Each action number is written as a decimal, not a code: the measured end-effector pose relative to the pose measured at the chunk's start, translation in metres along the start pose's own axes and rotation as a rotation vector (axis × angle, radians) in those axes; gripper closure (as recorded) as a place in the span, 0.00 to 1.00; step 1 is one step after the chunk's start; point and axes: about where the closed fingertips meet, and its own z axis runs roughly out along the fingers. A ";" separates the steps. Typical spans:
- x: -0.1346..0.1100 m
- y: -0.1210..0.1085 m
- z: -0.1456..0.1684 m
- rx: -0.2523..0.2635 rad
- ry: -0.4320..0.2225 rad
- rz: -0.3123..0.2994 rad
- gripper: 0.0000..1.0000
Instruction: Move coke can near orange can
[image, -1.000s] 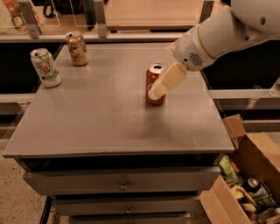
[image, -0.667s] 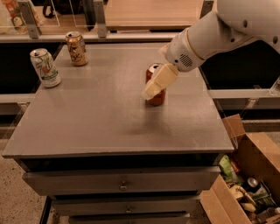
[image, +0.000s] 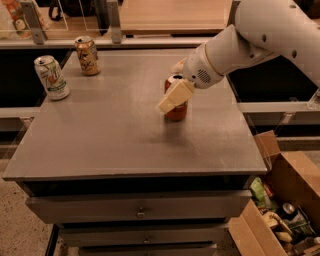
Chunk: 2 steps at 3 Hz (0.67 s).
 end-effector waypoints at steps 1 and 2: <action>-0.001 -0.001 0.004 -0.007 -0.010 -0.002 0.41; -0.002 -0.001 0.004 -0.007 -0.010 -0.002 0.65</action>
Offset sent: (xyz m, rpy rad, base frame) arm 0.0105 0.0057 0.0057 0.0819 -0.0160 0.0336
